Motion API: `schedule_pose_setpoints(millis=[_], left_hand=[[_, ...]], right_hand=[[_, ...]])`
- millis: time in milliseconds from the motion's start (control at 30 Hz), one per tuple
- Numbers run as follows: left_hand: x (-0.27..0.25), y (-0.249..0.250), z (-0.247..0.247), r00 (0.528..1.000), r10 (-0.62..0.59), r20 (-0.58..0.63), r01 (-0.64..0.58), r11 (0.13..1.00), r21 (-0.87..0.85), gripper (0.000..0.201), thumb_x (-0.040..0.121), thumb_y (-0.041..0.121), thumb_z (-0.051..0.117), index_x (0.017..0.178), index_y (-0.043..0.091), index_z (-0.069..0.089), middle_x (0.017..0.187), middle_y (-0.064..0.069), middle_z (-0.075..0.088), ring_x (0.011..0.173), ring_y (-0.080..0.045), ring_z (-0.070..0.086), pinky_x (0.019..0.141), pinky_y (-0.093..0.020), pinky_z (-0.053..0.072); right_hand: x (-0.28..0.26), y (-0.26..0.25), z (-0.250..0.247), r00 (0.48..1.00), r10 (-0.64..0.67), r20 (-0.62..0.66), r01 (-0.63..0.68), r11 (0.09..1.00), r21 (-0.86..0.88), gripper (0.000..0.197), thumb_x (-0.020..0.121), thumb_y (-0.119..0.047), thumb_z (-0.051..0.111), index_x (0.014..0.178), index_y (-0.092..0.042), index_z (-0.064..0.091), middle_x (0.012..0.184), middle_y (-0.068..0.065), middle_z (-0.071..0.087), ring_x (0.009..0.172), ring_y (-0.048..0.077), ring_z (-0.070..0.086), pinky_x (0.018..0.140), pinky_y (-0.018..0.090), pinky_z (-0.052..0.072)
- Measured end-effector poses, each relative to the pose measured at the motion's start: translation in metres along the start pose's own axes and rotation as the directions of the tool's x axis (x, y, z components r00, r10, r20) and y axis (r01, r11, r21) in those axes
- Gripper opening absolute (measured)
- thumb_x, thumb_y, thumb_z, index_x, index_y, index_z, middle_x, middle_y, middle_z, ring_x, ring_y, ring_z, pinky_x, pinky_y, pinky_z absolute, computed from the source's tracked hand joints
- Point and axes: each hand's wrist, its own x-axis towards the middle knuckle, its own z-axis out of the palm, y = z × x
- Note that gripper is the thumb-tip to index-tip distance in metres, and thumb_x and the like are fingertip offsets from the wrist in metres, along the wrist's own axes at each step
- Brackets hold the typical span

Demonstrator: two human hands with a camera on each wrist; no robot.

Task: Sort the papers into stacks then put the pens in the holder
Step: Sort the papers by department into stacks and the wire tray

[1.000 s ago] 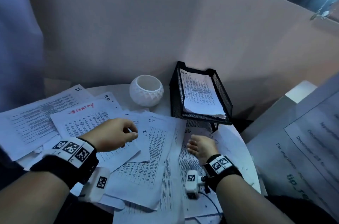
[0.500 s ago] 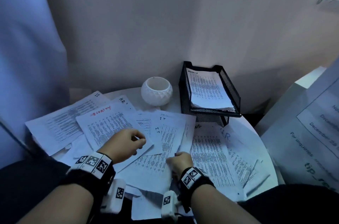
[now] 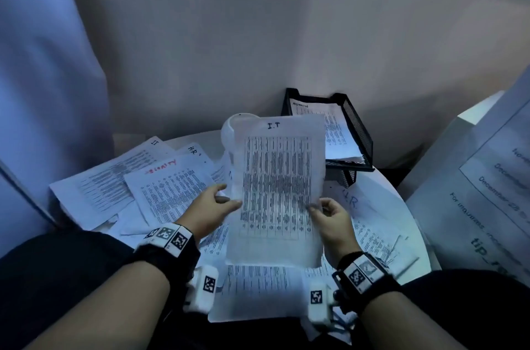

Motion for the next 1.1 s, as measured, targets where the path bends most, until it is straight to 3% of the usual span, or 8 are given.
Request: schedule_pose_setpoints(millis=[67, 167, 300, 433, 533, 767, 900, 1100], left_hand=[[-0.004, 0.006, 0.006, 0.999, 0.012, 0.037, -0.007, 0.992, -0.128, 0.043, 0.095, 0.02, 0.073, 0.132, 0.026, 0.052, 0.11, -0.002, 0.069, 0.098, -0.02, 0.07, 0.076, -0.034, 0.059], [-0.002, 0.006, 0.006, 0.999, 0.038, -0.031, -0.043, 0.987, -0.154, 0.006, 0.098, 0.008, 0.068, 0.104, 0.008, 0.07, 0.1, -0.015, 0.076, 0.098, -0.035, 0.073, 0.082, -0.043, 0.06], [-0.001, -0.005, -0.008, 0.984, -0.003, -0.178, -0.026, 0.987, -0.158, 0.017, 0.095, 0.01, 0.071, 0.078, 0.009, 0.069, 0.066, -0.005, 0.063, 0.063, -0.024, 0.058, 0.061, -0.035, 0.05], [0.001, -0.02, -0.027, 0.962, -0.061, -0.267, 0.019, 0.987, -0.158, 0.009, 0.092, 0.014, 0.071, 0.084, 0.009, 0.071, 0.078, -0.009, 0.071, 0.076, -0.031, 0.065, 0.076, -0.044, 0.055], [0.004, -0.024, -0.031, 0.958, -0.068, -0.28, 0.019, 0.985, -0.173, 0.007, 0.089, 0.011, 0.069, 0.095, 0.008, 0.072, 0.097, -0.019, 0.077, 0.093, -0.038, 0.073, 0.093, -0.061, 0.056], [0.013, -0.031, -0.036, 0.937, -0.088, -0.338, 0.038, 0.988, -0.152, 0.006, 0.089, 0.009, 0.066, 0.093, 0.006, 0.069, 0.093, -0.02, 0.075, 0.086, -0.039, 0.071, 0.086, -0.052, 0.057], [0.016, -0.033, -0.048, 0.885, -0.118, -0.45, 0.064, 0.989, -0.134, 0.013, 0.09, 0.006, 0.061, 0.099, 0.0, 0.068, 0.093, -0.018, 0.069, 0.082, -0.029, 0.062, 0.074, -0.037, 0.047], [0.013, -0.031, -0.057, 0.845, -0.122, -0.52, 0.097, 0.992, -0.074, 0.017, 0.086, 0.003, 0.056, 0.071, 0.008, 0.059, 0.068, -0.011, 0.054, 0.068, -0.029, 0.05, 0.065, -0.038, 0.04]], right_hand=[[-0.003, -0.002, 0.004, 0.996, 0.063, 0.064, -0.07, 0.992, 0.109, 0.005, 0.094, -0.004, 0.068, 0.098, -0.006, 0.068, 0.096, 0.011, 0.07, 0.09, 0.024, 0.063, 0.087, 0.042, 0.054], [-0.007, 0.004, 0.012, 0.974, 0.157, 0.164, -0.179, 0.976, 0.128, 0.01, 0.093, -0.005, 0.068, 0.103, -0.002, 0.07, 0.103, 0.016, 0.072, 0.091, 0.026, 0.066, 0.085, 0.044, 0.056], [-0.006, 0.027, 0.015, 0.969, 0.245, 0.024, -0.242, 0.966, -0.094, 0.017, 0.094, -0.012, 0.067, 0.111, -0.01, 0.068, 0.111, 0.013, 0.07, 0.092, 0.023, 0.066, 0.079, 0.041, 0.058], [-0.006, 0.054, 0.01, 0.92, 0.377, -0.11, -0.392, 0.862, -0.321, 0.031, 0.09, -0.018, 0.07, 0.118, -0.018, 0.059, 0.11, 0.006, 0.064, 0.095, 0.023, 0.061, 0.09, 0.043, 0.057], [-0.009, 0.066, 0.013, 0.901, 0.425, -0.089, -0.418, 0.794, -0.441, 0.033, 0.085, -0.016, 0.073, 0.114, -0.019, 0.056, 0.099, 0.008, 0.065, 0.082, 0.026, 0.064, 0.07, 0.038, 0.058], [-0.012, 0.044, 0.016, 0.993, 0.108, -0.039, -0.103, 0.695, -0.712, 0.013, 0.096, -0.019, 0.061, 0.084, -0.019, 0.058, 0.082, -0.002, 0.064, 0.069, 0.013, 0.057, 0.057, 0.026, 0.044], [-0.007, -0.001, 0.007, 0.995, -0.103, 0.004, 0.081, 0.759, -0.646, 0.013, 0.098, -0.007, 0.054, 0.09, -0.016, 0.059, 0.086, -0.001, 0.065, 0.078, 0.016, 0.063, 0.059, 0.022, 0.046], [0.012, -0.038, -0.026, 0.958, -0.226, -0.176, 0.158, 0.93, -0.332, 0.009, 0.094, -0.007, 0.065, 0.088, -0.014, 0.065, 0.087, 0.002, 0.07, 0.08, 0.016, 0.066, 0.066, 0.021, 0.051]])
